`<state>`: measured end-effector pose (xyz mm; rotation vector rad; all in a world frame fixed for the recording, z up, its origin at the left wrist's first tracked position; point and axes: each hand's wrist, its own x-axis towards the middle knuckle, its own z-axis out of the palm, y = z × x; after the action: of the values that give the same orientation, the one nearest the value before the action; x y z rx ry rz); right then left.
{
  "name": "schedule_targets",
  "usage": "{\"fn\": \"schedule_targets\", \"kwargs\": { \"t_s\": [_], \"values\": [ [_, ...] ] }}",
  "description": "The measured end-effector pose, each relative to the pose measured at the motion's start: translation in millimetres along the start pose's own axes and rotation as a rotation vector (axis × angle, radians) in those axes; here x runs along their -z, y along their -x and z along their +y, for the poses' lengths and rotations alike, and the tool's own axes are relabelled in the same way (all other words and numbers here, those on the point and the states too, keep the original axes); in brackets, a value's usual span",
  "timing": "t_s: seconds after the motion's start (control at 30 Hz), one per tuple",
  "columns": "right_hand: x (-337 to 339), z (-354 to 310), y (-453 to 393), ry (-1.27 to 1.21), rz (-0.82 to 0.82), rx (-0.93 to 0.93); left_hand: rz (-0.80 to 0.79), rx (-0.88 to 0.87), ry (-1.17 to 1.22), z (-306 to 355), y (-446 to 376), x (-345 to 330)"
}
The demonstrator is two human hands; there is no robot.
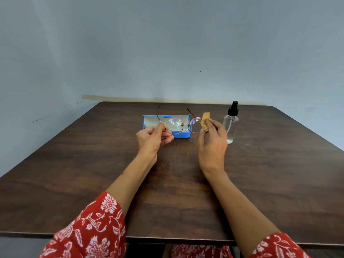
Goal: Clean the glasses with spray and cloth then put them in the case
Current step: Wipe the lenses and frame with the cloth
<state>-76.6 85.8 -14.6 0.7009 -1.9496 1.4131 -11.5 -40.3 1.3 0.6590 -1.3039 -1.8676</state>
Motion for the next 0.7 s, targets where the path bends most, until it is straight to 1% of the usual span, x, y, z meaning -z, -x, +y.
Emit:
{"fn": "schedule_targets", "kwargs": {
  "t_s": [0.13,0.2,0.27,0.33,0.4,0.47,0.6,0.67,0.7],
  "values": [
    [-4.3,-9.2,9.1,0.043,-0.120,0.201,0.006,-0.004,0.017,0.8,0.6,0.3],
    [-6.2,-10.7,11.2,0.069,-0.164,0.267,0.012,-0.001,0.022,1.5,1.0,1.0],
    [-6.0,-7.6,9.0,0.062,-0.137,0.214,0.015,0.003,0.021,2.1,0.6,1.8],
    [-4.0,-2.1,4.5,0.019,-0.072,0.074,0.018,0.008,0.011,2.1,-0.2,2.2],
    [-3.1,2.3,1.0,-0.007,-0.033,-0.009,0.021,0.010,0.001,2.0,-1.3,1.7],
    [-4.0,1.0,1.2,-0.007,-0.049,0.013,0.028,0.005,0.003,1.8,-2.1,1.4],
    [-8.3,-3.9,7.8,0.025,-0.152,0.173,0.031,-0.005,0.012,1.4,-3.1,1.8],
    [-9.3,-3.9,7.9,0.028,-0.171,0.189,0.030,-0.005,0.007,1.2,-3.1,1.7],
    [-8.8,-3.0,6.6,0.021,-0.155,0.174,0.030,-0.005,0.004,1.4,-3.0,1.4]
  ]
}}
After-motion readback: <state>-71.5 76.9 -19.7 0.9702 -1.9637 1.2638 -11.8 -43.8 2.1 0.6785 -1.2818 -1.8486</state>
